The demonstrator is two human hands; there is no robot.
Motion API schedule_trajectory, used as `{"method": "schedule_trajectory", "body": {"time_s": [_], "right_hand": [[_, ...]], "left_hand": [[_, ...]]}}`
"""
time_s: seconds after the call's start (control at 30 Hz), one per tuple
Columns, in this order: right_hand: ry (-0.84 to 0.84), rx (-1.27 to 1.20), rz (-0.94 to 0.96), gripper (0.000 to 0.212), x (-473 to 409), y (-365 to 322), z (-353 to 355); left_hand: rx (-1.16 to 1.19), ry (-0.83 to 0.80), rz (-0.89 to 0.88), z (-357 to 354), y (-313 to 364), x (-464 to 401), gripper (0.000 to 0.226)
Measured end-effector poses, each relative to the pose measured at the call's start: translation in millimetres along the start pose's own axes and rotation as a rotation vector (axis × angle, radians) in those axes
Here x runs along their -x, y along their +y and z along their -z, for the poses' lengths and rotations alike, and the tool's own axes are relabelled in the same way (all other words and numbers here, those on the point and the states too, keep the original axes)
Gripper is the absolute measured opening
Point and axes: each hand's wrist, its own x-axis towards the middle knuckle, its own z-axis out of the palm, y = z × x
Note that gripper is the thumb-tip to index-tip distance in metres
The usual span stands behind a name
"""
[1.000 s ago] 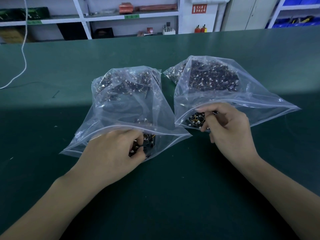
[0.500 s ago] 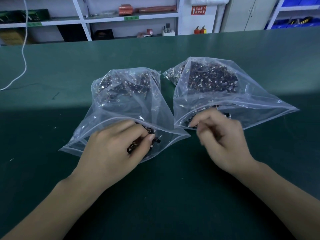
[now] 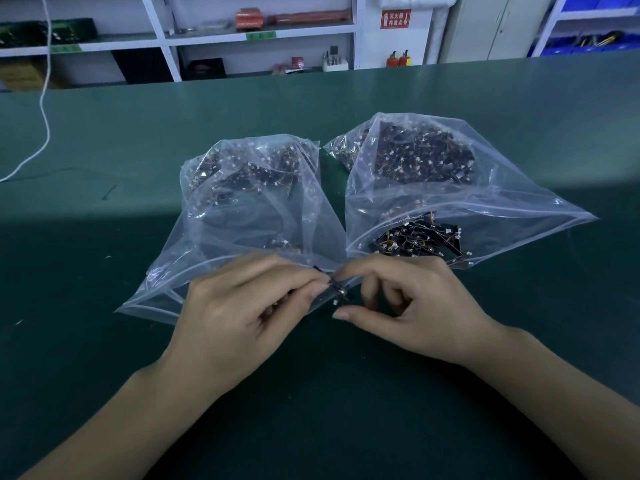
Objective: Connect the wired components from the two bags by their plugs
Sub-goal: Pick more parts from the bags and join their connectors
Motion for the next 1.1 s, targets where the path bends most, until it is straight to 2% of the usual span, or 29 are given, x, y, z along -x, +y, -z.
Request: {"method": "schedule_trajectory", "body": {"time_s": [0.17, 0.3, 0.47, 0.57, 0.63, 0.73, 0.93, 1.1], "right_hand": [[0.101, 0.021, 0.029, 0.018, -1.9, 1.4, 0.1], [0.158, 0.037, 0.096, 0.013, -3.7, 3.1, 0.3], [0.172, -0.028, 0.138, 0.016, -3.8, 0.9, -0.2], [0.192, -0.028, 0.170, 0.015, -4.4, -0.5, 0.5], [0.199, -0.031, 0.169, 0.015, -4.3, -0.2, 1.1], [0.184, -0.044, 0.169, 0.016, -4.2, -0.4, 0.6], [0.218, -0.081, 0.086, 0.011, -2.6, 1.1, -1.0], [0.172, -0.115, 0.092, 0.009, -2.2, -0.4, -1.2]], "left_hand": [[0.041, 0.008, 0.016, -3.6, 1.0, 1.3, 0.012], [0.082, -0.022, 0.107, -6.5, -0.3, 4.4, 0.025], [0.106, 0.004, 0.187, -7.5, -2.0, 5.8, 0.025], [0.193, 0.018, 0.258, -7.0, 2.3, 6.0, 0.035], [0.245, 0.040, 0.292, -6.4, 4.8, 4.0, 0.029], [0.212, 0.026, 0.215, -5.6, 5.7, 2.3, 0.007], [0.206, -0.005, 0.194, -7.7, 6.8, 3.6, 0.007], [0.194, -0.024, 0.164, -7.5, 5.3, 3.9, 0.009]]}}
